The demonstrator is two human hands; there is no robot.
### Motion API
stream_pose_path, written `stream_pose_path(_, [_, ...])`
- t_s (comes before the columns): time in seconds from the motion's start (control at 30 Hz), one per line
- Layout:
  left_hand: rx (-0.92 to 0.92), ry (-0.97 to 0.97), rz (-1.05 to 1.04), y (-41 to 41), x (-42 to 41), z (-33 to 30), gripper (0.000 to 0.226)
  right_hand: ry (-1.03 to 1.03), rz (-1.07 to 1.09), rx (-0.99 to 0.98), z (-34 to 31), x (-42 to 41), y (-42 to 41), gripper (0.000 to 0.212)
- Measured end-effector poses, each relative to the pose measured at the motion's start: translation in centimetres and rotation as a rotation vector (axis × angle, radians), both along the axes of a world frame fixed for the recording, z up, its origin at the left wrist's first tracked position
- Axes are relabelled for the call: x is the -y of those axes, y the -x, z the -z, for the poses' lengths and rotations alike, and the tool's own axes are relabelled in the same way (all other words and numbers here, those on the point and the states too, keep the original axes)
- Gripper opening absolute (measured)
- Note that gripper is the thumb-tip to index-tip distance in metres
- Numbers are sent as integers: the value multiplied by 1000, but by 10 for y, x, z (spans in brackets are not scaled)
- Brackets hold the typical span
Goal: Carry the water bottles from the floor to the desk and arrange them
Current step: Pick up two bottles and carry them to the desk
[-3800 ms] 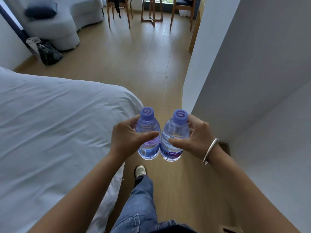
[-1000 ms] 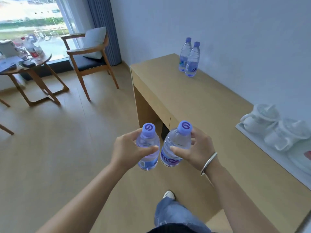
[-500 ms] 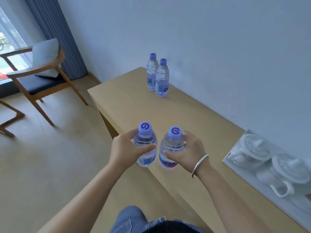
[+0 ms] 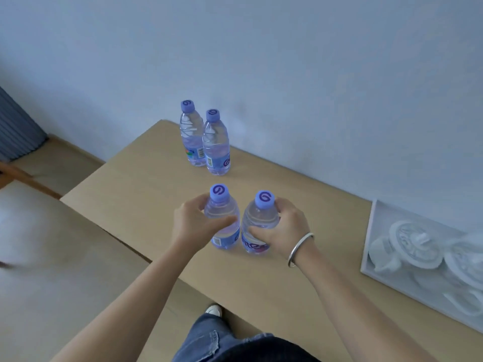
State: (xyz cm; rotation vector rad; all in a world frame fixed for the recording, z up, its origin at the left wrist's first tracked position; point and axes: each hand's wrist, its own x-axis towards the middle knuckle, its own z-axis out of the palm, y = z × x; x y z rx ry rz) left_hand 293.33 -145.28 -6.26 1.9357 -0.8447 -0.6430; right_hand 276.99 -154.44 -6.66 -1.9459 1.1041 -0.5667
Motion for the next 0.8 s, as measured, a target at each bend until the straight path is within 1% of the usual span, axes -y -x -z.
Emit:
stream_pose_path(0.13, [-6, -17, 59, -41, 33, -4, 23, -26, 91, -8, 0, 20, -35, 32])
stream_pose_path(0.37, [2, -10, 155, -94, 85, 1, 22, -50, 215, 9, 0, 55, -78, 35])
stream_pose_path(0.53, [35, -9, 250, -110, 98, 3, 23, -9, 308, 39, 4, 60, -92, 36])
stream_pose_path(0.6, [69, -3, 289, -113, 94, 6, 29, -8, 356, 52, 9, 55, -94, 40])
stream_pose_path(0.67, [89, 16, 326, -114, 89, 9, 43, -8, 390, 72, 12, 51, -96, 43])
stream_pose_path(0.8, [29, 35, 310, -114, 87, 18, 64, 27, 392, 145, 8, 44, -100, 36])
